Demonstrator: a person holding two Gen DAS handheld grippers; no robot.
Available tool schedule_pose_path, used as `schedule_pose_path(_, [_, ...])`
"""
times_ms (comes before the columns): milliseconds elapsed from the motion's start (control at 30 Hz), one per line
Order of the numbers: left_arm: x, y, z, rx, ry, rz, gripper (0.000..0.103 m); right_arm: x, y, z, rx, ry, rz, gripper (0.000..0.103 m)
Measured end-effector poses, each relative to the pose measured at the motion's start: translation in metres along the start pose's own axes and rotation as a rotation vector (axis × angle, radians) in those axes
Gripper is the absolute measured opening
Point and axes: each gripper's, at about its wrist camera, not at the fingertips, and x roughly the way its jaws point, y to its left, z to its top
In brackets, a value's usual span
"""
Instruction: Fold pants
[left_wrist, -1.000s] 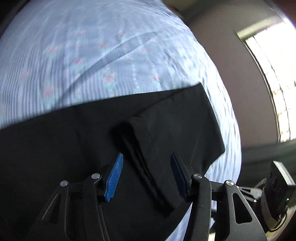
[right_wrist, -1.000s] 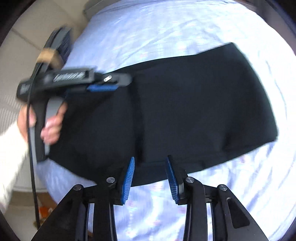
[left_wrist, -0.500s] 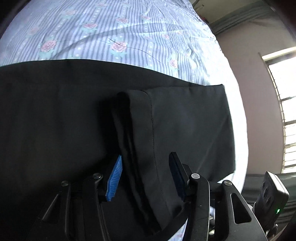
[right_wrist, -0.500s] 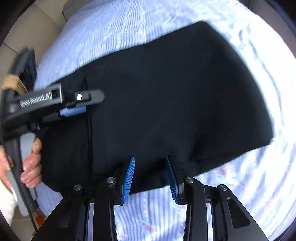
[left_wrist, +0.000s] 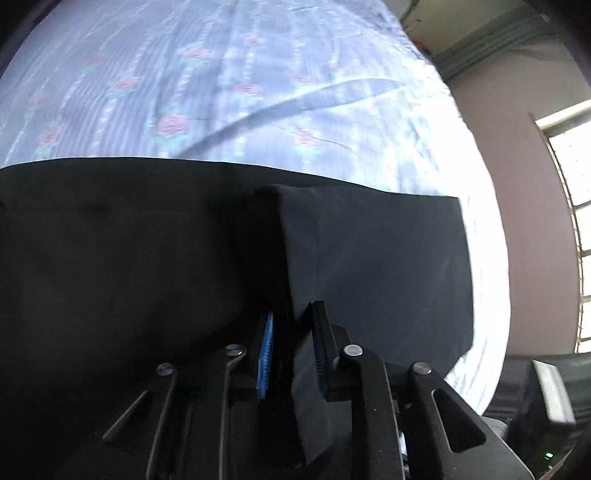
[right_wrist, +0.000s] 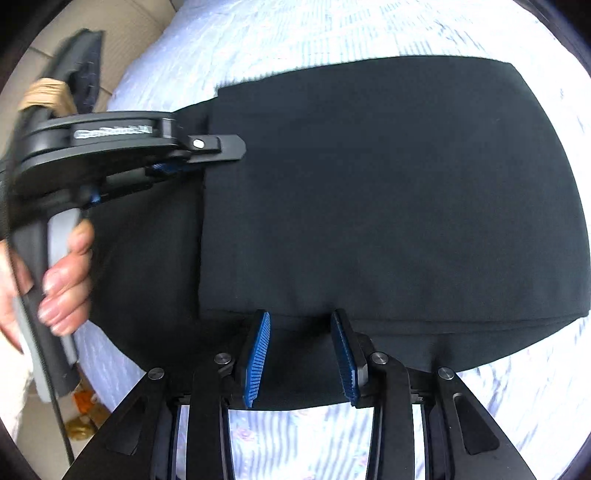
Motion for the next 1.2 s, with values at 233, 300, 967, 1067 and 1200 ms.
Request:
schedule_pose_path(233, [-0.056,0.003,-0.021,0.013,-0.098,0.063,0.050,-0.057,-0.008,0.012,0.059,-0.076,-0.012,0.045])
schedule_pose_path(300, [-0.085,0.006,-0.037,0.055,-0.135,0.107,0.055,-0.074,-0.006,0.009,0.064,-0.105,-0.016,0.052])
schedule_pose_path(967, [-0.244,0.173,-0.210,-0.167,-0.292,0.179,0.073,-0.074,0.221,-0.040,-0.200,-0.078,0.000,0.068])
schedule_pose_path(1067, [-0.245,0.212,-0.224,-0.187,-0.269,0.162,0.073,-0.055,0.251,-0.043,-0.213,-0.047,-0.006,0.068])
schedule_pose_path(1200, [-0.235,0.263,-0.232,-0.270,-0.259,0.046,0.073,-0.032,0.280,-0.040,-0.211,-0.012,-0.033,0.068])
